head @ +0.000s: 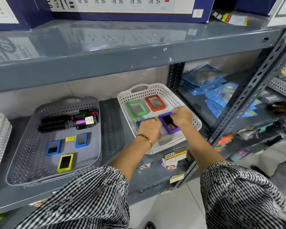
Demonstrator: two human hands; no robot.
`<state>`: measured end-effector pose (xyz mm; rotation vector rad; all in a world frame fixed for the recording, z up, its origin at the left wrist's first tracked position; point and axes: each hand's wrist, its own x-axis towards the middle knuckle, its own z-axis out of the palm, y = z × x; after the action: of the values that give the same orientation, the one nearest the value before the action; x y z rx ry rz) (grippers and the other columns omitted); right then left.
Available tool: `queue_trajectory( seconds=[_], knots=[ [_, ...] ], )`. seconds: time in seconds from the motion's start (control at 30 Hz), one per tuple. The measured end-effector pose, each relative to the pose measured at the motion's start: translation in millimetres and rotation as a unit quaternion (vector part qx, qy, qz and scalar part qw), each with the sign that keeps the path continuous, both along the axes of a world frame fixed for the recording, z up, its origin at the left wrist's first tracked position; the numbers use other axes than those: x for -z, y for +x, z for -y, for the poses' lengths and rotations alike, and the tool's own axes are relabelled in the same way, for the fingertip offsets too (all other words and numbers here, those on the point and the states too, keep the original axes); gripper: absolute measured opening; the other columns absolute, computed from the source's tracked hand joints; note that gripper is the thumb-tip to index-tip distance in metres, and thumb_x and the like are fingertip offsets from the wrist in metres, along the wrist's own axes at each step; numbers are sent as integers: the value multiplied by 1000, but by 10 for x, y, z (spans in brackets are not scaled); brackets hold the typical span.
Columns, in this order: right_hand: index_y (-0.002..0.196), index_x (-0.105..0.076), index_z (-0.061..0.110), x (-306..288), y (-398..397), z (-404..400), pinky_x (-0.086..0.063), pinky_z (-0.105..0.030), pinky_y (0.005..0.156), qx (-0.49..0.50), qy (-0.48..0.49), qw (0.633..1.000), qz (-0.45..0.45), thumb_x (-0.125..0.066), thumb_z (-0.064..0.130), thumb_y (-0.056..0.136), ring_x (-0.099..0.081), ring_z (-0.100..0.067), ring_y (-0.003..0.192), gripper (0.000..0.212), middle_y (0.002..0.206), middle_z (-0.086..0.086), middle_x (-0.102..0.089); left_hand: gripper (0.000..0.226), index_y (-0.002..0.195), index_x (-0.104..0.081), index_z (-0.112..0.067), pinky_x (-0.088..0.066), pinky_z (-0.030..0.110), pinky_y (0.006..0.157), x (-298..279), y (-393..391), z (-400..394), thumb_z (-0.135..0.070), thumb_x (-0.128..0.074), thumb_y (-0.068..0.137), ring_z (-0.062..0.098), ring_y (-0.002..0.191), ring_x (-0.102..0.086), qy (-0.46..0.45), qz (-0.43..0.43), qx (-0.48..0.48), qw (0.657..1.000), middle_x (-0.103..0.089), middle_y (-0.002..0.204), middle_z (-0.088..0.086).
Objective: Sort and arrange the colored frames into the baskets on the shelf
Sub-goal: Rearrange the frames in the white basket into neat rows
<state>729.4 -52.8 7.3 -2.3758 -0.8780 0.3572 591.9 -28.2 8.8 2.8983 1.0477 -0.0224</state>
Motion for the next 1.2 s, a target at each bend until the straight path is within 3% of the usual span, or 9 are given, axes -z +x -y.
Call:
queue_trajectory(
  seconds=[0.13, 0.27, 0.4, 0.7, 1.2],
  knots=[
    [104, -67, 0, 15, 105, 63, -52, -36, 88, -13, -83, 996, 6, -57, 2, 83, -63, -33, 105, 23, 114, -21, -65, 23, 109, -61, -4, -49, 39, 81, 64, 245, 84, -11, -60, 87, 34, 106, -57, -18, -14, 29, 999, -65, 109, 19],
    [101, -67, 4, 22, 205, 137, -56, -42, 88, -7, -107, 994, -26, -56, 5, 84, -67, -31, 99, 20, 107, -14, -70, 26, 112, -59, -3, -49, 41, 84, 152, 418, 82, -15, -60, 88, 36, 107, -58, -45, -32, 45, 997, -64, 112, 21],
    [100, -68, 5, 25, 283, 126, -55, -42, 89, 5, -94, 993, -67, -58, 4, 83, -67, -30, 98, 19, 105, -13, -71, 27, 114, -58, -4, -50, 42, 84, 204, 547, 71, -14, -57, 90, 36, 105, -60, -43, -57, 51, 996, -64, 114, 19],
    [94, -68, 3, 39, 282, 131, -57, -45, 80, -26, -130, 991, -27, -53, -3, 79, -66, -30, 84, 22, 83, -10, -62, 22, 109, -60, -4, -51, 40, 79, 238, 577, 79, -3, -47, 92, 34, 100, -63, 13, -63, 60, 996, -66, 108, 17],
    [88, -69, 6, 80, 305, 94, -57, -39, 75, -21, -120, 992, -23, -51, -1, 83, -69, -31, 85, 20, 87, -11, -69, 20, 100, -62, -5, -50, 39, 73, 199, 606, 81, 3, -48, 88, 34, 91, -66, 25, -61, 67, 996, -68, 100, 15]
  ],
)
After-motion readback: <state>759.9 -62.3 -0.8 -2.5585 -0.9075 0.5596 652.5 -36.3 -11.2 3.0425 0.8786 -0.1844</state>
